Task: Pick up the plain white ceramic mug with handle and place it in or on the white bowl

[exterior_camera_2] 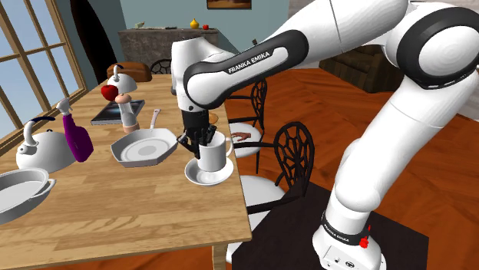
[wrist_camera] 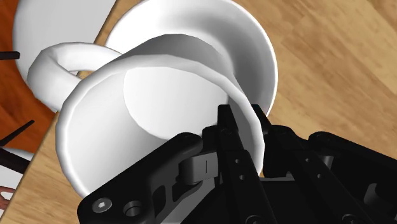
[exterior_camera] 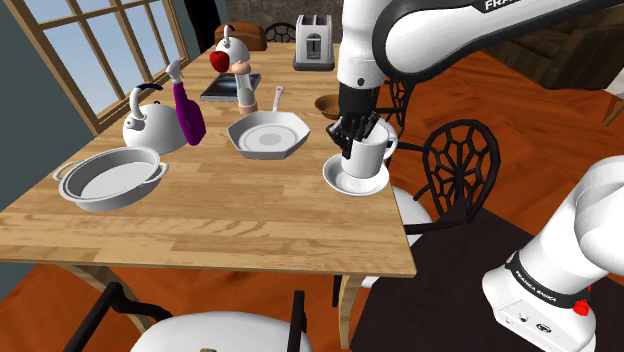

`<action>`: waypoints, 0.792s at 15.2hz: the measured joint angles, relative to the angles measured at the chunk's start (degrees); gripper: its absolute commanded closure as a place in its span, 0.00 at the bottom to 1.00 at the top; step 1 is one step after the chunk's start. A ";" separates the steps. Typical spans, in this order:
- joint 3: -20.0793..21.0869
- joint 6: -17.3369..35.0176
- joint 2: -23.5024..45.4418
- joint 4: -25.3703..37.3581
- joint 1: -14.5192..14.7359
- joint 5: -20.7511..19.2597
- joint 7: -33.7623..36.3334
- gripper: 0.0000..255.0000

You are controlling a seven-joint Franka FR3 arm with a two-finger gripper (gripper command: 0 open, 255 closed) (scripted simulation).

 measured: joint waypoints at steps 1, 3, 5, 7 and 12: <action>0.09 1.06 0.38 -0.69 -0.01 -0.06 0.07 1.00; 0.14 1.86 0.48 -1.40 0.01 -0.05 0.10 1.00; 0.13 2.10 0.58 -1.51 -0.01 -0.08 0.08 1.00; 0.12 2.17 0.61 -1.54 -0.02 -0.09 0.06 1.00; 0.12 2.20 0.63 -1.53 -0.03 -0.10 0.06 0.00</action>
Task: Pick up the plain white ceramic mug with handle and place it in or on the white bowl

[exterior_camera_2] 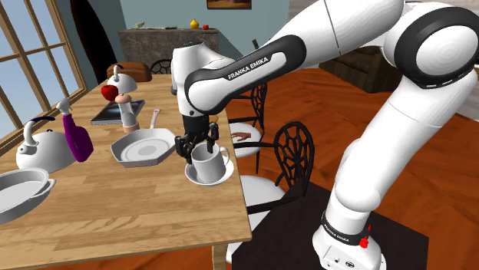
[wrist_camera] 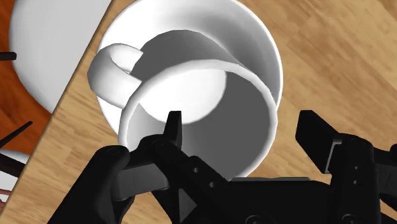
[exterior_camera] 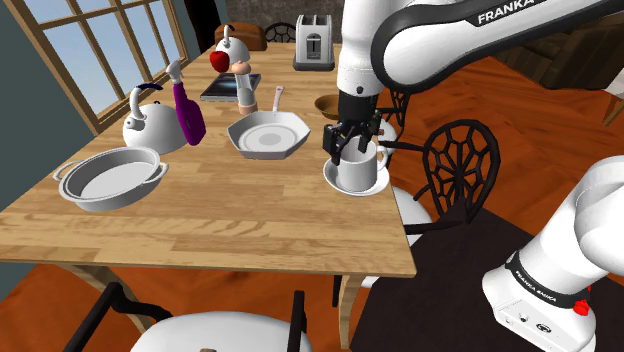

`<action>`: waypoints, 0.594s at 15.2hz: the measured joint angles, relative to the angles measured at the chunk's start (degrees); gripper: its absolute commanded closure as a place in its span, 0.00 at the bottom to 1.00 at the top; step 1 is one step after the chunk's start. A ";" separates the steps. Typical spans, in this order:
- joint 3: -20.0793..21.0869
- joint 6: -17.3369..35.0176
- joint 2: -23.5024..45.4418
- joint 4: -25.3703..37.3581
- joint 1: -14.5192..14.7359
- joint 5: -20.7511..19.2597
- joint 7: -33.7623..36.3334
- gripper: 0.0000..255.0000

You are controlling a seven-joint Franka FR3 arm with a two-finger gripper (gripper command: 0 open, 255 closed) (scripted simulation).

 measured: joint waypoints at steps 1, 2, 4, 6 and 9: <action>0.00 0.00 0.00 0.00 0.00 0.00 0.00 0.00; 0.00 0.00 0.00 0.00 0.00 0.00 0.00 0.00; -0.08 -0.90 -0.50 0.44 0.03 0.09 -0.08 0.00; -0.25 -4.35 -1.37 3.12 0.06 0.21 -0.12 0.00; -0.46 -7.11 -2.01 5.21 0.03 0.26 -0.28 0.00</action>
